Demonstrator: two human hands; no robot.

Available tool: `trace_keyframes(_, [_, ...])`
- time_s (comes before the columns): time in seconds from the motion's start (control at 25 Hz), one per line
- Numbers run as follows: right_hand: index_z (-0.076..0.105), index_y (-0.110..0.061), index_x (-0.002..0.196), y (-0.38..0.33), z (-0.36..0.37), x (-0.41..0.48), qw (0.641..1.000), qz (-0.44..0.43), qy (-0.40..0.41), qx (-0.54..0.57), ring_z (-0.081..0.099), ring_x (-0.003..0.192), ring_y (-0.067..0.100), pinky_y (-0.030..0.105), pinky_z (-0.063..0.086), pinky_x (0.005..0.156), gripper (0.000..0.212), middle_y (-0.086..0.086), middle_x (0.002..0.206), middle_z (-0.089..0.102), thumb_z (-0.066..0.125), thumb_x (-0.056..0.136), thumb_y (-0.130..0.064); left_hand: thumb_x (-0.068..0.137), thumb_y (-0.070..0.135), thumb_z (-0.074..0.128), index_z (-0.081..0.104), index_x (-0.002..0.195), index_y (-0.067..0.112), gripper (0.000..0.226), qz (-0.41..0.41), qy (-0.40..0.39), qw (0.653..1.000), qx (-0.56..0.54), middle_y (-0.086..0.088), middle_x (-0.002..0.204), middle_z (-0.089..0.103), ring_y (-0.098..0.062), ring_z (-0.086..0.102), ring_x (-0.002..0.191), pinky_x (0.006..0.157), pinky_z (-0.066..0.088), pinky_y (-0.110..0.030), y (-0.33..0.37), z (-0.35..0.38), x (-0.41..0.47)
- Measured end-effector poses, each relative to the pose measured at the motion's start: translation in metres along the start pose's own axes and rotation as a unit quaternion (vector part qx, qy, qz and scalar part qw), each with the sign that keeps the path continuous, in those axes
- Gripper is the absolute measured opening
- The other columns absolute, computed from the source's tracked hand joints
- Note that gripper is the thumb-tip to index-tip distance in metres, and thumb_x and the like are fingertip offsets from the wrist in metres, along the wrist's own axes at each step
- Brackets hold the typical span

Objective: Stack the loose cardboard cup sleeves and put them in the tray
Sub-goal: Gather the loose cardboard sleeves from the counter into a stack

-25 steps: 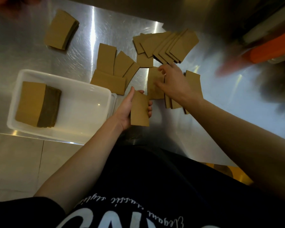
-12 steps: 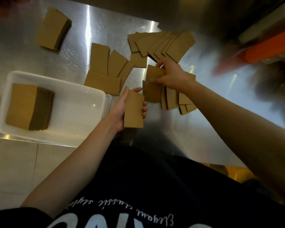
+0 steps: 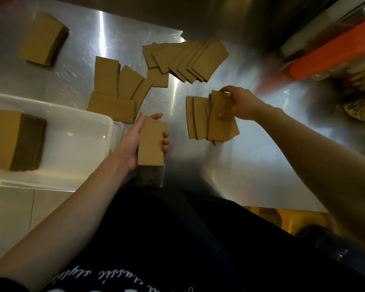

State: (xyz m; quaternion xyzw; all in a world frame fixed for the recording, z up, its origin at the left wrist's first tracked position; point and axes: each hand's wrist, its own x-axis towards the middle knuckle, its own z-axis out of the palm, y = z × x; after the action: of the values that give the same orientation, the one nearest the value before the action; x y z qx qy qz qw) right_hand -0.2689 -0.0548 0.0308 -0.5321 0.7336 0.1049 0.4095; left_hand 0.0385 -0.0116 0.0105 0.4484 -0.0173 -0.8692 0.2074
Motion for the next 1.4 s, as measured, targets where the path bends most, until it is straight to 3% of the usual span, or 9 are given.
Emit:
trace_keyframes(0.28, [0.051,-0.017,0.127,0.003,0.016,-0.001,0.981,-0.035,0.188,-0.032,0.046,0.118,0.027,0.033,0.047,0.094,0.057,0.008,0.135,0.041,0.077,0.078,-0.031,0.098,0.058,0.041,0.061,0.127,0.026,0.047,0.018,0.02,1.0,-0.001,-0.014,0.097,0.064,-0.022,0.061,0.079,0.071,0.053,-0.036,-0.002,0.0,-0.007])
trace_keyframes(0.44, [0.047,-0.016,0.123,0.026,0.008,-0.029,0.976,-0.029,0.134,0.17,0.049,0.104,0.02,0.03,0.045,0.082,0.048,0.001,0.117,0.048,0.074,0.083,-0.017,0.097,0.059,0.041,0.059,0.129,0.026,0.048,0.018,0.015,1.0,0.019,-0.014,0.097,0.065,-0.022,0.062,0.08,0.071,0.053,-0.037,-0.006,0.006,-0.005])
trace_keyframes(0.56, [0.048,-0.017,0.126,0.051,0.001,-0.05,0.961,0.001,0.067,0.27,0.052,0.108,0.023,0.033,0.048,0.084,0.051,0.004,0.121,0.051,0.074,0.083,-0.012,0.097,0.059,0.041,0.058,0.13,0.026,0.049,0.015,0.016,0.999,0.033,-0.013,0.095,0.066,-0.022,0.062,0.079,0.071,0.053,-0.036,-0.013,0.01,-0.007])
trace_keyframes(0.84, [0.022,-0.019,0.15,0.04,-0.003,-0.02,0.999,-0.042,-0.005,0.01,0.038,0.136,0.033,0.046,0.039,0.105,0.081,0.01,0.153,0.032,0.07,0.086,-0.012,0.098,0.058,0.04,0.058,0.129,0.026,0.048,0.032,0.024,0.999,0.031,-0.013,0.094,0.066,-0.022,0.063,0.078,0.069,0.055,-0.035,-0.026,0.016,-0.013])
trace_keyframes(0.96, [0.034,-0.016,0.144,0.03,0.002,-0.001,0.995,-0.075,-0.003,-0.071,0.046,0.127,0.034,0.042,0.044,0.099,0.074,0.012,0.145,0.043,0.074,0.082,-0.019,0.099,0.057,0.039,0.059,0.128,0.025,0.048,0.053,0.035,0.998,0.014,-0.013,0.093,0.067,-0.022,0.064,0.076,0.068,0.055,-0.035,-0.028,0.016,-0.018])
trace_keyframes(1.12, [0.044,-0.016,0.129,0.038,0.006,0.0,0.987,-0.059,0.078,-0.128,0.047,0.115,0.03,0.038,0.046,0.092,0.064,0.011,0.132,0.043,0.079,0.077,-0.03,0.099,0.057,0.038,0.06,0.127,0.025,0.048,0.068,0.043,0.997,-0.003,-0.013,0.091,0.067,-0.022,0.064,0.075,0.067,0.055,-0.034,-0.035,0.016,-0.023])
trace_keyframes(1.2, [0.044,-0.015,0.126,0.048,0.003,-0.008,0.992,-0.051,0.08,-0.08,0.047,0.111,0.028,0.037,0.047,0.087,0.06,0.01,0.128,0.044,0.078,0.078,-0.028,0.099,0.057,0.039,0.06,0.127,0.025,0.047,0.069,0.041,0.997,-0.011,-0.013,0.091,0.066,-0.022,0.064,0.075,0.066,0.056,-0.034,-0.039,0.017,-0.023])
trace_keyframes(1.28, [0.043,-0.014,0.127,0.06,-0.002,-0.024,0.996,-0.048,0.052,0.052,0.048,0.106,0.023,0.034,0.044,0.08,0.054,0.005,0.121,0.047,0.074,0.083,-0.021,0.099,0.057,0.039,0.059,0.129,0.025,0.048,0.068,0.04,0.997,-0.014,-0.014,0.092,0.066,-0.022,0.064,0.075,0.066,0.056,-0.034,-0.043,0.021,-0.022])
trace_keyframes(1.4, [0.041,-0.013,0.132,0.071,-0.005,-0.055,0.969,-0.05,0.014,0.242,0.052,0.106,0.019,0.028,0.046,0.079,0.051,0.001,0.123,0.048,0.068,0.088,-0.017,0.098,0.057,0.04,0.056,0.136,0.025,0.051,0.072,0.027,0.997,-0.007,-0.015,0.097,0.067,-0.023,0.065,0.079,0.069,0.055,-0.036,-0.049,0.033,-0.018])
